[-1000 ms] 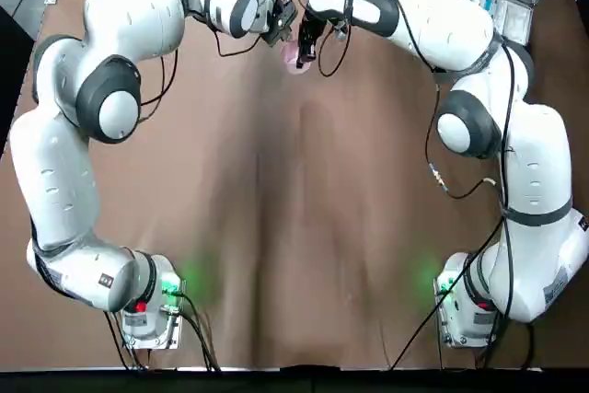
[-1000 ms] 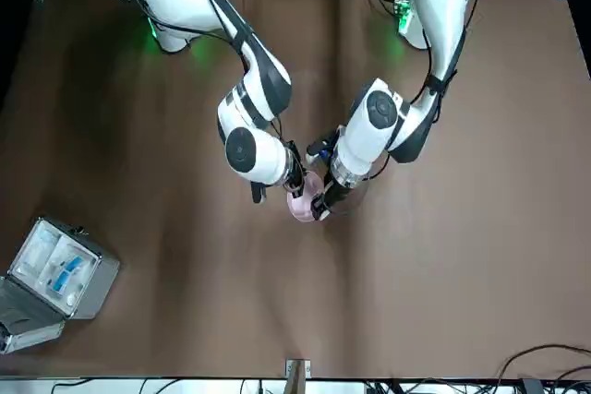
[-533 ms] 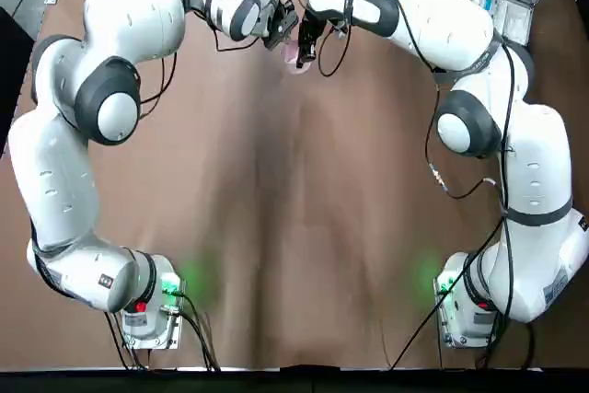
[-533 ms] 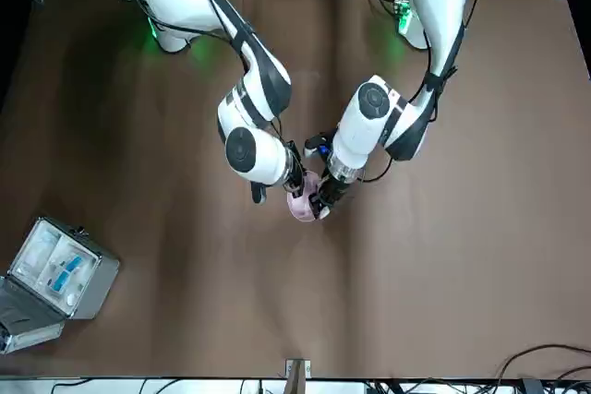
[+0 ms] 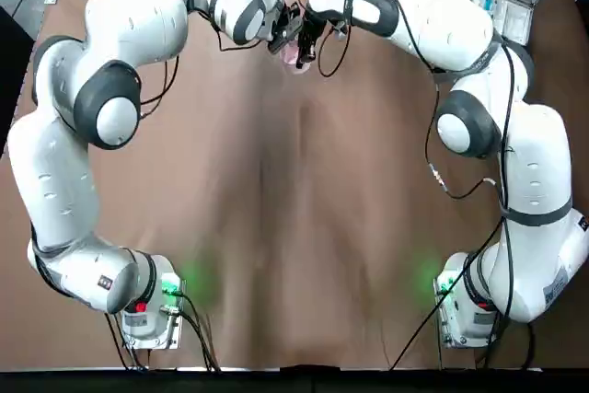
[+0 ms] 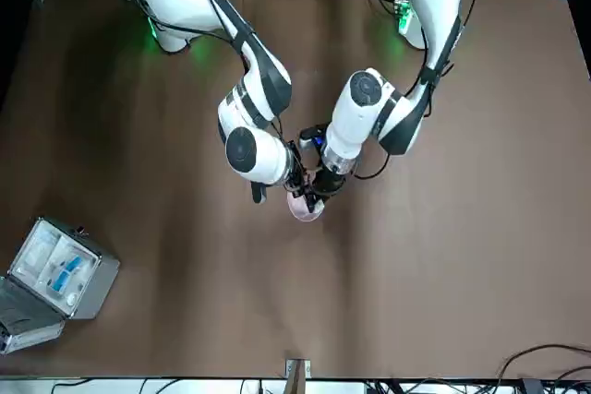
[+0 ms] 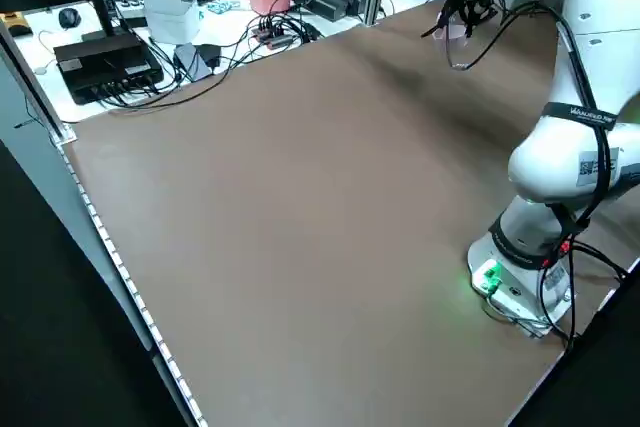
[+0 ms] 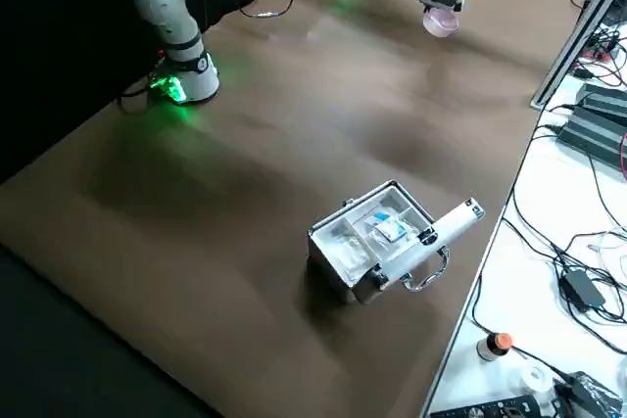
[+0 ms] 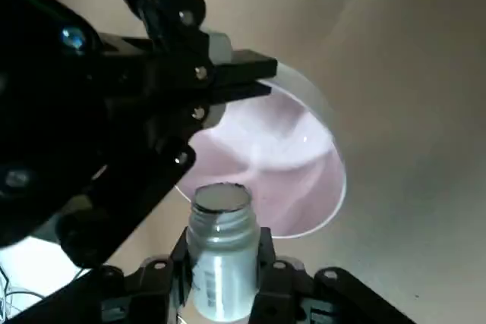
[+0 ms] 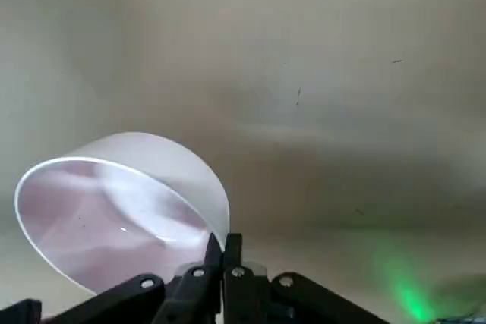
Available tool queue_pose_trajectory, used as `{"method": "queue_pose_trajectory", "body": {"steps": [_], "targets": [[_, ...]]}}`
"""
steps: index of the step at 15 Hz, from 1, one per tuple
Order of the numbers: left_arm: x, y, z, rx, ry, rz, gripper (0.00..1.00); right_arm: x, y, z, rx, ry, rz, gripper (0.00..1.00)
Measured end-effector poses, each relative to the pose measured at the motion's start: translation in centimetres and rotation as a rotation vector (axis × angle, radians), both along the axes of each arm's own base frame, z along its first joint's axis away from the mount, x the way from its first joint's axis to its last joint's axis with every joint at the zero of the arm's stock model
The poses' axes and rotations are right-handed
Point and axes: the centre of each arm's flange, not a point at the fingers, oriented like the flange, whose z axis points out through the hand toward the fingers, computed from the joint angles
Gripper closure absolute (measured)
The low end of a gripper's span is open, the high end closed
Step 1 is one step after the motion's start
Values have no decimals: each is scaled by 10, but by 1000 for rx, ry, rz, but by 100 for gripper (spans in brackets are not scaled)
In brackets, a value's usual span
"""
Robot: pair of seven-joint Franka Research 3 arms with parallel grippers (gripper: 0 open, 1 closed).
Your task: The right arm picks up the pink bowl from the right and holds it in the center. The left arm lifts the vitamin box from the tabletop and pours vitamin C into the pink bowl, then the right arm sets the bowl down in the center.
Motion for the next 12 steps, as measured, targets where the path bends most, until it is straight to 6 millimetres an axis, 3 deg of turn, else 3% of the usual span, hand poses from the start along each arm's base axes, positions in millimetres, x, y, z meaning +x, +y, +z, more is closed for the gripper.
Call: {"method": "queue_pose_trajectory", "body": {"steps": [7,12], "targets": [[1,1,1,5,-9,-2,65,-2,2,0,1,0,4,98],[-5,-6,2,118,-123,-80,65,-3,4,0,2,-2,11,98]]}}
